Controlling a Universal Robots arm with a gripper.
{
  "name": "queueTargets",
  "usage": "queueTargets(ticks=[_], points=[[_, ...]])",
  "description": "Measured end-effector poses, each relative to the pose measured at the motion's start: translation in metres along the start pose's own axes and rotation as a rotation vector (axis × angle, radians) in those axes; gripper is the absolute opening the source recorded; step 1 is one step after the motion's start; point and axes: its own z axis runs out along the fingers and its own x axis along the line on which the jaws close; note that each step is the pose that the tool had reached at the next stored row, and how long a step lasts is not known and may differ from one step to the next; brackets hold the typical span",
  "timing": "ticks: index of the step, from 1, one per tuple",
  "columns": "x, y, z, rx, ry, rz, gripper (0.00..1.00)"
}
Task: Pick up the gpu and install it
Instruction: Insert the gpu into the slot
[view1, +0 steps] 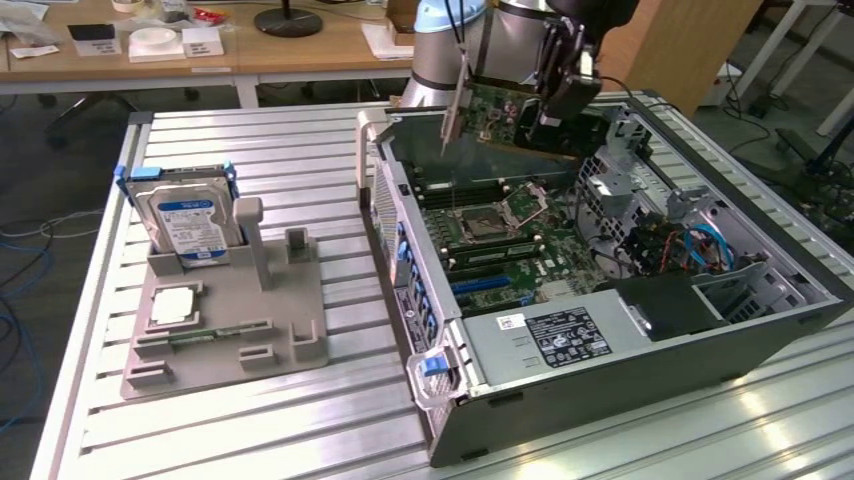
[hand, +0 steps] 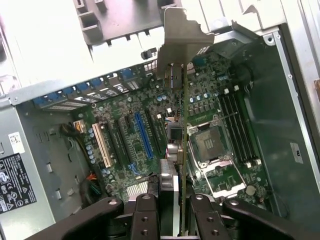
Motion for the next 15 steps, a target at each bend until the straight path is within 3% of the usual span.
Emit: queueTargets(ticks=[10, 11, 12, 13, 15], points=[[0.0000, -0.0001, 0.0005, 0.0004, 0.0057, -0.142, 0.28], [0.0000, -0.0001, 0.0005, 0.0073, 0.0044, -0.148, 0.28], [0.0000, -0.0001, 0.0004, 0.0187, 0.0017, -0.154, 0.28], [0.0000, 0.0000, 0.0005, 0.0330, -0.0017, -0.158, 0.28], [0.0000, -0.0001, 0.0005, 0.0673, -0.0100, -0.165, 0.28]])
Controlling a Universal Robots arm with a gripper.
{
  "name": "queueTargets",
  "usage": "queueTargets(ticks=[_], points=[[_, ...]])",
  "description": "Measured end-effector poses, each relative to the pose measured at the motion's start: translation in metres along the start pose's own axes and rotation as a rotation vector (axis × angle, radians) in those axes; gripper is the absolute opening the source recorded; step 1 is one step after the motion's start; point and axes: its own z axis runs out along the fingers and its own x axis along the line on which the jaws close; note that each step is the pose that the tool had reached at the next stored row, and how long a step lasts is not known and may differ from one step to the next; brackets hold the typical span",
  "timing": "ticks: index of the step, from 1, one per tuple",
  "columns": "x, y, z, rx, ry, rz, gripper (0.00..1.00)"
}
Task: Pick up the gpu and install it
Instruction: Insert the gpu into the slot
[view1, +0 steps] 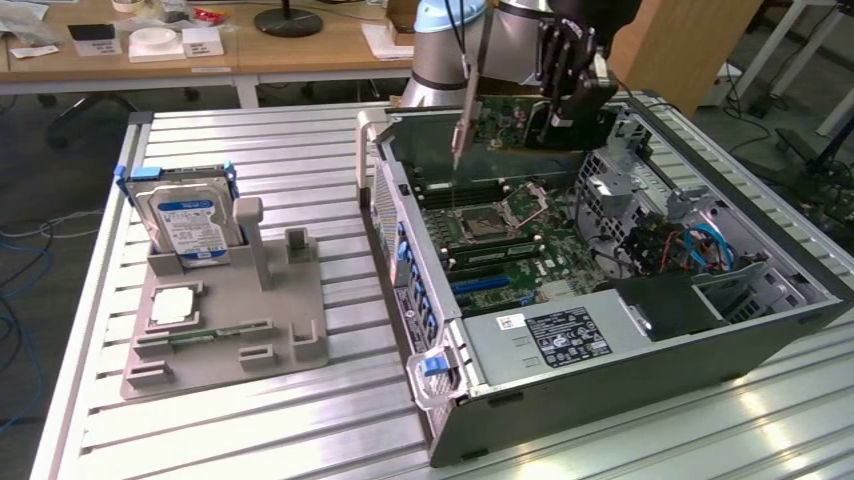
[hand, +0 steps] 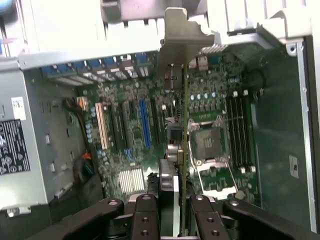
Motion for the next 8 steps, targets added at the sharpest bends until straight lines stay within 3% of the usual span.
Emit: queueTargets(ticks=[1, 2, 8], points=[[0.0000, 0.0000, 0.0000, 0.0170, -0.0026, -0.003, 0.28], [0.0000, 0.0000, 0.0002, 0.0241, -0.0039, -0.007, 0.28], [-0.0003, 0.0002, 0.0018, 0.0239, -0.0093, -0.053, 0.28]])
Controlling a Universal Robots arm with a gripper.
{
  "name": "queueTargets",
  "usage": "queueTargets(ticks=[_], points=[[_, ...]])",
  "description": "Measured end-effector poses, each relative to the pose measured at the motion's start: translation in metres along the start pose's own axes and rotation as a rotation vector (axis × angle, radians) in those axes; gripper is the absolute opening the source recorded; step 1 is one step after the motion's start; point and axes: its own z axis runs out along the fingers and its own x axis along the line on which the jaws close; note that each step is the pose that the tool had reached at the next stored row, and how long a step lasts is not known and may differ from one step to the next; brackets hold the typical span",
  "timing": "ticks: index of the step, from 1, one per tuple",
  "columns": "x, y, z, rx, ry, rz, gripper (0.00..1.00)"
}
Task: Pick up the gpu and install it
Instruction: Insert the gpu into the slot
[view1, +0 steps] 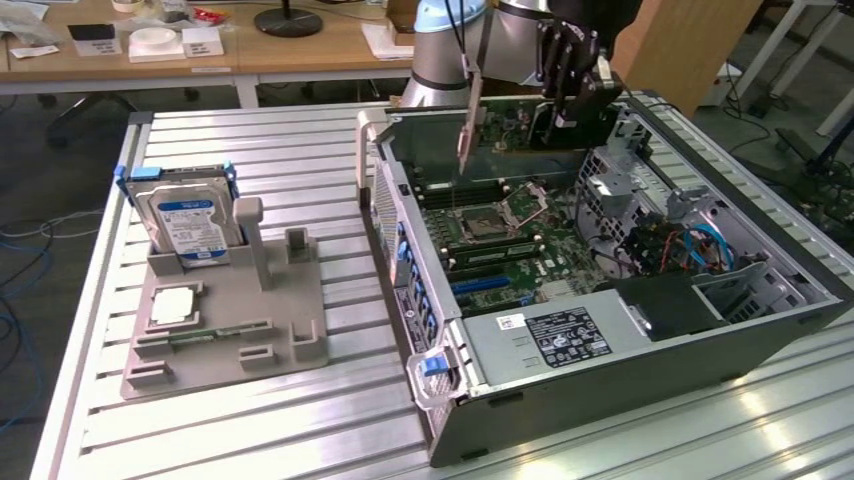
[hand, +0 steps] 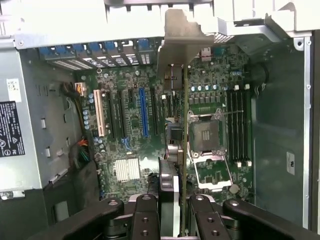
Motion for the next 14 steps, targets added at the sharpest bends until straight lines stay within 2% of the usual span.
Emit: queueTargets(ticks=[14], points=[[0.0000, -0.0001, 0.0001, -0.0001, -0.0003, -0.001, 0.28]])
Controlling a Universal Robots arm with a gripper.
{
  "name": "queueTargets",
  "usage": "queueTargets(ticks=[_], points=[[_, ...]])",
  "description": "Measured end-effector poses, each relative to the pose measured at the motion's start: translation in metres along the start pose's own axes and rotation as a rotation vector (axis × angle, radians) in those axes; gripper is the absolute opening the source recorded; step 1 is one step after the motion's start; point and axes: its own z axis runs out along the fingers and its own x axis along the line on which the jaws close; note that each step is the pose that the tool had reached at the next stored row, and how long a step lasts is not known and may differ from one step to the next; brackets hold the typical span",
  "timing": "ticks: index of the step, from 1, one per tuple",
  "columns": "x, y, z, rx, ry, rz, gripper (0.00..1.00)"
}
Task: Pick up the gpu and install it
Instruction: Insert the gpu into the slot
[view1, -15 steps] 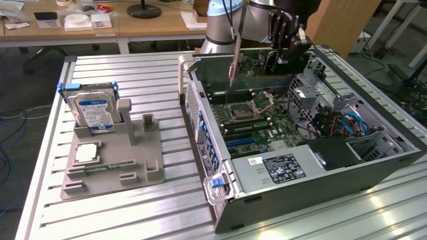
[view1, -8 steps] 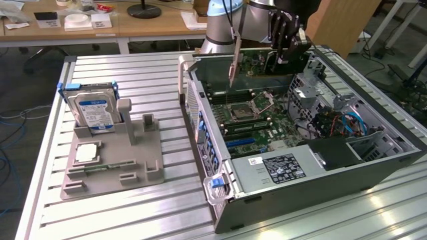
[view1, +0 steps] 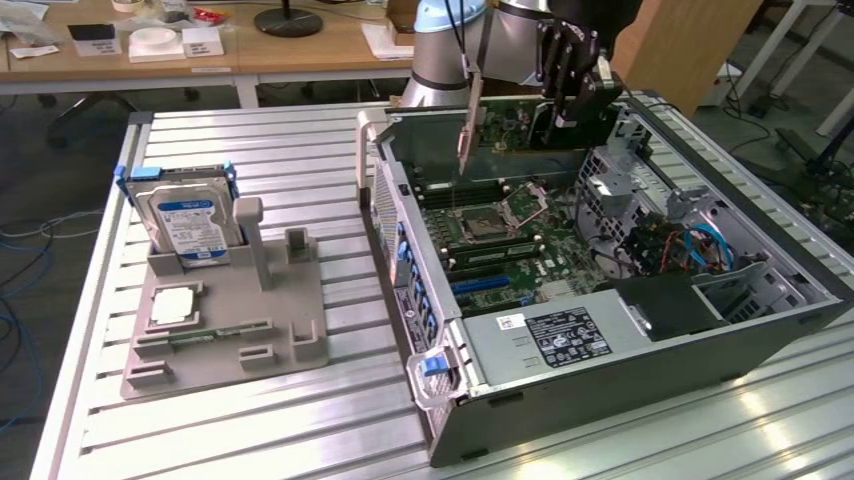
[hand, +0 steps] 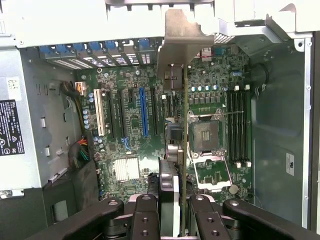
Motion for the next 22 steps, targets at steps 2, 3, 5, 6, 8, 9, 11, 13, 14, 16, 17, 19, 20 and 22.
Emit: queueTargets(ticks=[2, 3, 5, 6, 8, 9, 11, 13, 14, 16, 17, 19, 20, 22], points=[[0.0000, 0.0000, 0.0000, -0.0002, -0.0004, -0.007, 0.28], [0.0000, 0.0000, 0.0000, -0.0004, -0.0009, -0.015, 0.28], [0.0000, 0.0000, 0.0000, -0.0010, -0.0019, -0.034, 0.28], [0.0000, 0.0000, 0.0000, -0.0013, -0.0025, -0.045, 0.28], [0.0000, 0.0000, 0.0001, -0.0020, -0.0038, -0.068, 0.28], [0.0000, 0.0000, 0.0001, -0.0025, -0.0046, -0.084, 0.28], [0.0000, 0.0000, 0.0003, -0.0035, -0.0067, -0.120, 0.28], [0.0000, 0.0000, 0.0004, -0.0046, -0.0084, -0.157, 0.28], [0.0000, 0.0000, 0.0005, -0.0051, -0.0094, -0.176, 0.28], [0.0000, 0.0000, 0.0006, -0.0062, -0.0113, -0.212, 0.28], [0.0000, 0.0000, 0.0007, -0.0067, -0.0121, -0.230, 0.28], [0.0000, 0.0000, 0.0009, -0.0077, -0.0140, -0.265, 0.28], [0.0000, 0.0000, 0.0009, -0.0083, -0.0151, -0.285, 0.28], [0.0000, 0.0000, 0.0011, -0.0093, -0.0169, -0.320, 0.28]])
